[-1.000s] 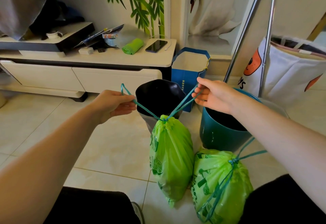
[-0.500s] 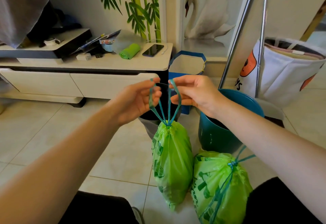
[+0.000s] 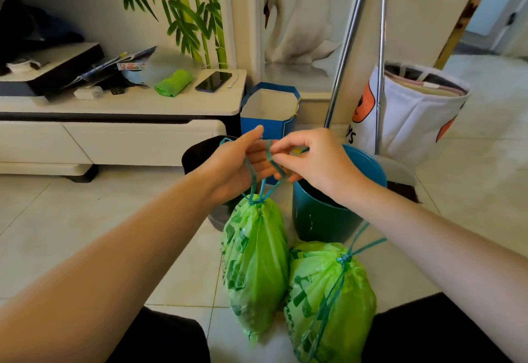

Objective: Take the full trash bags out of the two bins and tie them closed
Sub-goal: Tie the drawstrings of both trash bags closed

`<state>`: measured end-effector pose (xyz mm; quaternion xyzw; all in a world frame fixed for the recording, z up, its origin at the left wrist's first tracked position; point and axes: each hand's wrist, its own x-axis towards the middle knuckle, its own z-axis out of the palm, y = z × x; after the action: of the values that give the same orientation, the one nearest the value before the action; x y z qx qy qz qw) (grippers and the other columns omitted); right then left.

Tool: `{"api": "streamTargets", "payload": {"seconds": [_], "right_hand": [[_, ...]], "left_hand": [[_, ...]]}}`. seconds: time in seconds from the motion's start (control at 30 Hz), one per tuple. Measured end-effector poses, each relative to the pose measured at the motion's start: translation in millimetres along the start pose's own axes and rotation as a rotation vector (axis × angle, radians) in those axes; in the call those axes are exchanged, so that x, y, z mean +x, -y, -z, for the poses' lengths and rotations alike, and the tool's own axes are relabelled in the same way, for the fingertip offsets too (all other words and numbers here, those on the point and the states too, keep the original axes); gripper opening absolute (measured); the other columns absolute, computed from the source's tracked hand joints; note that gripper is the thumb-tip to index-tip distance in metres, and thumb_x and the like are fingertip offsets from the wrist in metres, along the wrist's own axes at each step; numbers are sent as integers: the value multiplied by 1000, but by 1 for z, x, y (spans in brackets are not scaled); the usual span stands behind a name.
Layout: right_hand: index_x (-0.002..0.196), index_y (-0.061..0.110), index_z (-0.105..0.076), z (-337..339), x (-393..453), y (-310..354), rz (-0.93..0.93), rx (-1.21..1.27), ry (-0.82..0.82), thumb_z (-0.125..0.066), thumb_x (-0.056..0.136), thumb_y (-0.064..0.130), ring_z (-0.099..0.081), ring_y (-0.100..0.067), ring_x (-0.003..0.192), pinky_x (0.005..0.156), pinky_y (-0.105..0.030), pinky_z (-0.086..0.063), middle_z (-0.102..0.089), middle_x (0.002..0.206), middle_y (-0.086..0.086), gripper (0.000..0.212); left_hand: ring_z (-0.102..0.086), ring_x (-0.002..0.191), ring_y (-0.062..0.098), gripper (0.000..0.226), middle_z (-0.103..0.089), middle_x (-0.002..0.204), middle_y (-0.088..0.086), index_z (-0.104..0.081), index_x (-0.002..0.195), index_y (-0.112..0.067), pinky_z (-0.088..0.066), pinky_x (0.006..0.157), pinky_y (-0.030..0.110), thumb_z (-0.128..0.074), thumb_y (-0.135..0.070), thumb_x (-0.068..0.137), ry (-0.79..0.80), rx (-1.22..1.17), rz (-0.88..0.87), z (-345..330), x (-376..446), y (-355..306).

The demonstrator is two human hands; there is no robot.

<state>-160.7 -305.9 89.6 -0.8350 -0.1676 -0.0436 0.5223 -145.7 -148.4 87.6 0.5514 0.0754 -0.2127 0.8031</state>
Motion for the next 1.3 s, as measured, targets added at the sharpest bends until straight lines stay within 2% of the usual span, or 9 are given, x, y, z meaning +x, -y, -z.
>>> {"api": "streamTargets", "payload": {"seconds": [0.2,0.27,0.37,0.53,0.73,0.9,1.03,1.2,1.3], "right_hand": [[93,19,-76,30,-17,-19,19,-294,58,-67,85,15,-68,-7,79,73,-15,-54,-73,84,7,12],[93,20,-75,47,-26,-32,24,-479,122,-64,87,21,-64,-1,79,72,-11,-48,-72,88,10,13],[93,21,-73,71,-41,-52,-20,-707,246,-55,91,37,-60,-8,80,75,-28,-47,-67,87,7,24],[65,14,-52,95,-63,-89,-388,-865,586,-24,85,71,-56,-23,65,70,-40,-47,-54,66,-8,66],[82,22,-66,98,-70,-86,-473,-912,806,-52,82,36,-57,-14,71,69,-31,-49,-62,76,6,20],[60,14,-59,92,-65,-57,-500,-464,602,-57,76,14,-48,-13,60,58,-26,-42,-55,59,1,16],[73,13,-68,66,-79,-27,-290,-420,619,-63,80,16,-56,-2,54,53,-15,-44,-65,62,1,9],[93,27,-68,22,-110,-34,-63,-533,869,-62,83,28,-64,-9,88,82,-30,-54,-70,92,8,11],[95,17,-68,3,-129,-48,239,-799,926,-54,89,25,-53,-20,97,86,-38,-48,-64,97,-1,17]], "left_hand": [[-65,55,11,15,-68,70,0,-58,86,-12,-56,58,23,-48,-17,97,-40,-214,-9,-1,20,1],[-50,43,7,10,-59,63,-3,-58,90,-13,-46,46,18,-51,-17,95,-60,-175,4,-1,24,4],[-33,39,4,14,-56,65,-4,-59,107,-16,-30,38,15,-56,-19,94,-91,-83,2,-4,28,9],[-28,40,5,28,-56,69,-4,-60,121,-15,-20,37,15,-57,-23,94,-118,28,16,-9,31,13],[-31,40,4,28,-56,72,-3,-61,120,-15,-22,36,14,-57,-24,94,-116,85,-8,-10,25,14],[-35,41,5,29,-56,71,-3,-56,124,-15,-25,35,14,-51,-20,96,-100,114,-28,-6,20,14],[-38,41,5,28,-56,73,-2,-54,124,-15,-26,35,14,-50,-18,96,-89,125,-41,0,15,11],[-40,42,5,24,-58,75,-2,-56,118,-15,-28,36,14,-50,-17,95,-112,140,-54,6,8,10],[-41,43,5,20,-59,72,-2,-56,114,-16,-28,35,14,-50,-16,95,-117,147,-59,8,6,10]]}}
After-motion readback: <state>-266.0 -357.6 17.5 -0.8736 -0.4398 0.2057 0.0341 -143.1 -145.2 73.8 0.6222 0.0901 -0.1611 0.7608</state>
